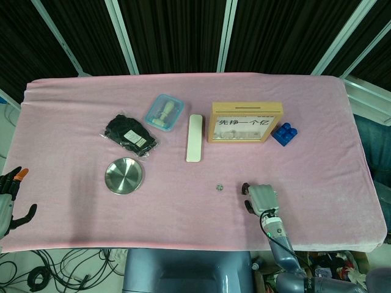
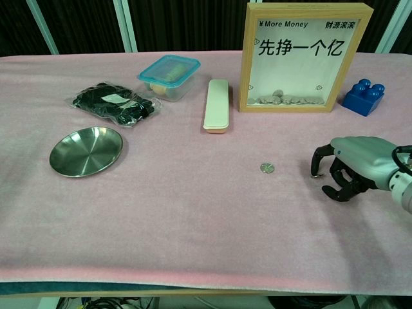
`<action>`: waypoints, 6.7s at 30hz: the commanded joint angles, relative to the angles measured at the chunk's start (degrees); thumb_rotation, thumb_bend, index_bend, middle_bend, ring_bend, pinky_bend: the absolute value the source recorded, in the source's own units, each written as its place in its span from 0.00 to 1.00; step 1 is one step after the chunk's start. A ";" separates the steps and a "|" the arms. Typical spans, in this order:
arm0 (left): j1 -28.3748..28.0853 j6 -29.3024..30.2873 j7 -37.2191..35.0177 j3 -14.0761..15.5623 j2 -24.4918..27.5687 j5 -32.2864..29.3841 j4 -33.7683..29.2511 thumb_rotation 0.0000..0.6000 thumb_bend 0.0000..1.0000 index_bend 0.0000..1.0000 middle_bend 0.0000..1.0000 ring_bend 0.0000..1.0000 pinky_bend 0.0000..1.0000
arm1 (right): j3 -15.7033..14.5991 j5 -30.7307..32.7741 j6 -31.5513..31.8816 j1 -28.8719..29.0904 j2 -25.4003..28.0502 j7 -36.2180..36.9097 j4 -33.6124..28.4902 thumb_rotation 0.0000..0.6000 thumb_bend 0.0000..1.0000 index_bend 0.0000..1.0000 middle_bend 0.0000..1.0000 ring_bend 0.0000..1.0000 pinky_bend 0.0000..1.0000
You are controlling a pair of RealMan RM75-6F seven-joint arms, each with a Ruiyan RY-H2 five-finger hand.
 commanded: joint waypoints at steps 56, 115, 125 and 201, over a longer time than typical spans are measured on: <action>0.10 -0.34 0.65 0.05 0.15 -0.67 -0.46 1.00 0.37 0.05 0.00 0.00 0.00 | 1.35 -1.09 0.71 -0.21 -0.95 1.89 0.68 1.00 0.36 0.54 0.82 0.88 0.92; -0.01 -1.16 -0.21 -0.32 0.61 -2.02 -1.51 1.00 0.37 0.05 0.00 0.00 0.00 | 25.44 27.18 -16.02 19.82 29.99 -3.45 -16.95 1.00 0.39 0.63 0.82 0.89 0.92; -0.17 -1.47 0.79 -0.60 0.39 -3.06 -1.79 1.00 0.37 0.05 0.00 0.00 0.00 | 23.81 35.88 -24.44 29.75 31.96 -1.77 -6.43 1.00 0.39 0.63 0.82 0.89 0.92; -0.31 -1.85 2.28 -1.30 0.66 -5.35 -3.02 1.00 0.37 0.05 0.00 0.00 0.02 | 3.68 39.90 -32.30 43.59 26.90 10.13 15.15 1.00 0.39 0.42 0.82 0.89 0.92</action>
